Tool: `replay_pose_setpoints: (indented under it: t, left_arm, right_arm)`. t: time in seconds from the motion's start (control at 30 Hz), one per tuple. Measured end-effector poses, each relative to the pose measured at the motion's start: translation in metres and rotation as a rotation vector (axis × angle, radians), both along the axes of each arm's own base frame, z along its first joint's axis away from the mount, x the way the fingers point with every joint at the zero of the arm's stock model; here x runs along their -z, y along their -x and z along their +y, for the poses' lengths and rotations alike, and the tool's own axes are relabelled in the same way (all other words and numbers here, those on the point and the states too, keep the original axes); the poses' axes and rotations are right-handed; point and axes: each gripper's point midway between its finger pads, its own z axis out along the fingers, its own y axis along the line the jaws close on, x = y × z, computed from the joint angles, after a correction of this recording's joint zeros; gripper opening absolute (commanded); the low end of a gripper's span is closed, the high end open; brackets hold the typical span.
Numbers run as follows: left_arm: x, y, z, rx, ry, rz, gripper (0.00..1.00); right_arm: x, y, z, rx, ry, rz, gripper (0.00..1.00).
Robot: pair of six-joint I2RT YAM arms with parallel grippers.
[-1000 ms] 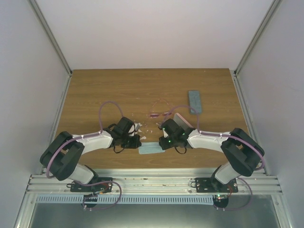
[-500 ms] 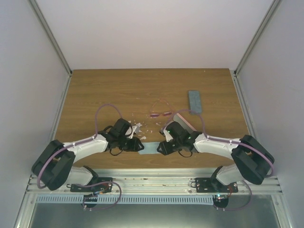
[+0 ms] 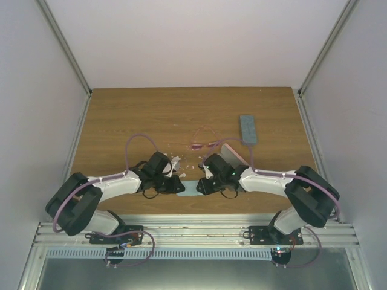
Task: Organize the sunglasses
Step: Fold the glasses cleaning cloth at the center of the board.
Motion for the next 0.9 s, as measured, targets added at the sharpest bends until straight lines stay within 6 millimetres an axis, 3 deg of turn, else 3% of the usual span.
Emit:
replay_pose_setpoints:
  t: [0.17, 0.37, 0.63, 0.73, 0.9]
  left_arm:
    - [0.027, 0.018, 0.001, 0.007, -0.051, 0.079, 0.1]
    - [0.027, 0.018, 0.001, -0.009, -0.06, 0.062, 0.1]
    - [0.025, 0.019, 0.003, -0.015, -0.071, 0.052, 0.11]
    - [0.02, 0.013, 0.001, -0.027, -0.066, 0.04, 0.08]
    - [0.008, -0.009, -0.003, -0.101, -0.079, -0.011, 0.06]
  right_arm:
    - [0.018, 0.012, -0.003, 0.024, 0.042, 0.054, 0.2]
    - [0.021, 0.012, -0.014, 0.084, 0.066, 0.05, 0.2]
    - [0.018, -0.005, -0.052, 0.216, 0.252, -0.04, 0.26]
    - [0.006, -0.013, -0.043, 0.209, 0.229, -0.064, 0.26]
    - [-0.011, -0.03, -0.007, 0.177, 0.127, -0.094, 0.22]
